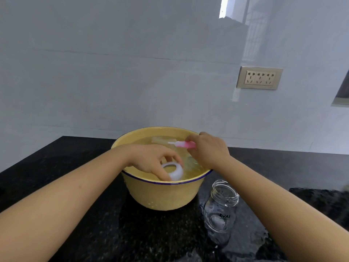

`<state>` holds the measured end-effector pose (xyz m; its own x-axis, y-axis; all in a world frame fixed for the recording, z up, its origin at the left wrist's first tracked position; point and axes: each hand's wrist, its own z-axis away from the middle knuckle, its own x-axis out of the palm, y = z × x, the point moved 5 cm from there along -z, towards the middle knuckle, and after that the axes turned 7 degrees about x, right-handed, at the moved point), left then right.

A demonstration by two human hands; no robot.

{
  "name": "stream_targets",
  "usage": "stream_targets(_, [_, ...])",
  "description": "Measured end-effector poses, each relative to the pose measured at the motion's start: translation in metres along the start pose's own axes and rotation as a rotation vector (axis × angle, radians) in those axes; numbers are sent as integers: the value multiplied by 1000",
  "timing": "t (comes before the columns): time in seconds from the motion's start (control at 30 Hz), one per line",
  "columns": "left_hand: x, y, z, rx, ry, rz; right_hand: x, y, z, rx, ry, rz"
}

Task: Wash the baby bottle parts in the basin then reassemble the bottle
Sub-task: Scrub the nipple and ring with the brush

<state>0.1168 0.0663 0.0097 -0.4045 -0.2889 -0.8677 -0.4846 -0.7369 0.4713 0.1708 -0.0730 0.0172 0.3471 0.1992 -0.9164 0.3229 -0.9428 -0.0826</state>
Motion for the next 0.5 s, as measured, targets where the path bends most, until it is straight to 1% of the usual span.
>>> stream_targets(0.13, [-12, -14, 16, -49, 197, 218, -1, 1, 1, 20, 6, -53])
stream_targets(0.23, [-20, -23, 25, -96, 276, 253, -3, 0, 1, 13, 30, -77])
stream_targets(0.3, [-24, -27, 26, -134, 287, 164, -4, 0, 2, 8, 51, -70])
stream_targets(0.43, [-24, -25, 20, -138, 221, -195, -7, 1, 4, 14, 72, -57])
stream_targets(0.5, [-25, -24, 19, -139, 218, -261, -7, 1, 4, 20, 71, -48])
